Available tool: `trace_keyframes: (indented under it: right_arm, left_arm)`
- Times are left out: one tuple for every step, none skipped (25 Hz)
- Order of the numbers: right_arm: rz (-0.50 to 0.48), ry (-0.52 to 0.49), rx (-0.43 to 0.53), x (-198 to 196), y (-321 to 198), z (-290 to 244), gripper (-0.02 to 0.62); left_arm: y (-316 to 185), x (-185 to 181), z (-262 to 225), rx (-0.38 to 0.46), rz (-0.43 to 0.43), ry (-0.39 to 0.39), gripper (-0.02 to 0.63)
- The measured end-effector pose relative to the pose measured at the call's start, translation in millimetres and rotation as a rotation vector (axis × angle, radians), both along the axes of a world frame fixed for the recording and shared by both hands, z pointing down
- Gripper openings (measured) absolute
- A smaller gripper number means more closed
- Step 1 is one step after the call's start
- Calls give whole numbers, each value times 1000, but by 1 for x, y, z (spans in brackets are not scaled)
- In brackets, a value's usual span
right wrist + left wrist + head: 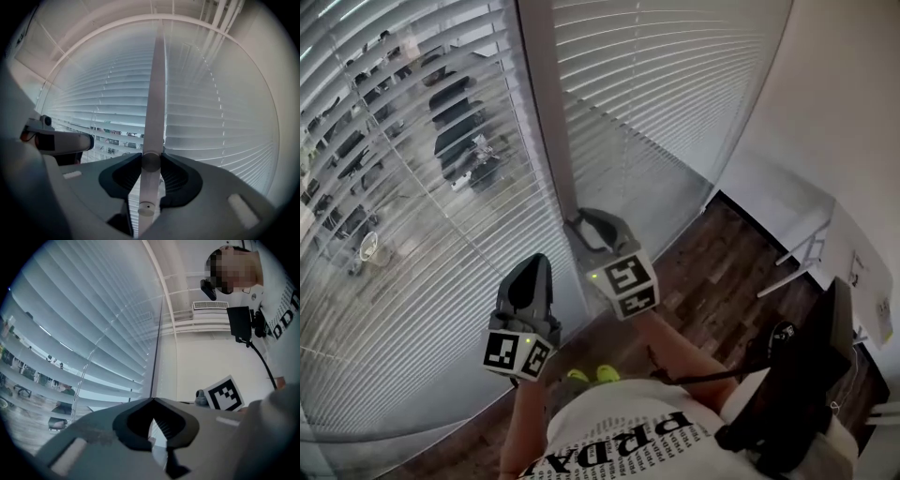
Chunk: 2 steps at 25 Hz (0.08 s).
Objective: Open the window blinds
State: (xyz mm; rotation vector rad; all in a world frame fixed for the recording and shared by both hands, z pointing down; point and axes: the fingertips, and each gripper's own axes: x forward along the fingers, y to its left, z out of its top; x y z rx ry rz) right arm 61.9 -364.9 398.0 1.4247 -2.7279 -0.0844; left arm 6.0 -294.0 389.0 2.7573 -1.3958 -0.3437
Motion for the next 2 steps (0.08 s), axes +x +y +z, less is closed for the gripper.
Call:
trace_keyframes:
  right_arm:
    - [3,1,0,1,1,1,126]
    - [6,2,0,1,2,3,126]
  left_arm:
    - [1,0,1,0,2,1,-9]
    - [1,0,2,0,4,2,-9]
